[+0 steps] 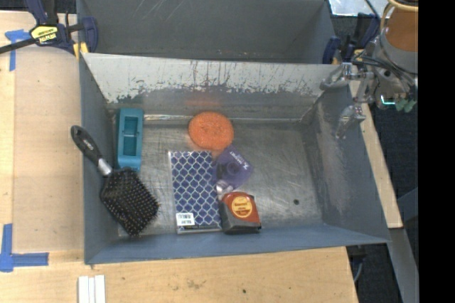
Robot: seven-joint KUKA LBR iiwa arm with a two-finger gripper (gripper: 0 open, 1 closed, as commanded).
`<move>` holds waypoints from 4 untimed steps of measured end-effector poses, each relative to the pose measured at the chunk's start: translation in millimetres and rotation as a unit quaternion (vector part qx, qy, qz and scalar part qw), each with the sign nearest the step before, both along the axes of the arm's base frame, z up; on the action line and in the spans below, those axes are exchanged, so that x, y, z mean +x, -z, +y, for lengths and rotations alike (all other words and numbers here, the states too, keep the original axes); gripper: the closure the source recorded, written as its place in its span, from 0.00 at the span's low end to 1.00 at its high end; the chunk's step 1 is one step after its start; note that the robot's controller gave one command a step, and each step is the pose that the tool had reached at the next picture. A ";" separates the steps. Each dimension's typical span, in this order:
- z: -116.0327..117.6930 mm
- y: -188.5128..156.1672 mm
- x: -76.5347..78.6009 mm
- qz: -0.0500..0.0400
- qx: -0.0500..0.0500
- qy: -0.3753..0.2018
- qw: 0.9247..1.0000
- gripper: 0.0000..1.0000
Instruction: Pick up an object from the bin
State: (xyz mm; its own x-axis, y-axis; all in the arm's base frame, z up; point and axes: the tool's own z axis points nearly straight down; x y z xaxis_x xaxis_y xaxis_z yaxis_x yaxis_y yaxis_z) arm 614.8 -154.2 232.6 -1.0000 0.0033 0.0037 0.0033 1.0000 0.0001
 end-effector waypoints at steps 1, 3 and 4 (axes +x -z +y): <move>1.0 -4.5 0.9 -0.003 -0.001 -0.001 1.000 0.00; 88.4 76.1 3.9 -0.002 0.000 0.016 1.000 0.00; 176.1 77.2 -16.5 -0.003 0.001 0.095 0.995 0.00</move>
Offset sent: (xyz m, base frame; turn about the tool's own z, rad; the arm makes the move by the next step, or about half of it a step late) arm 0.0025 0.1088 -0.1626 -0.0527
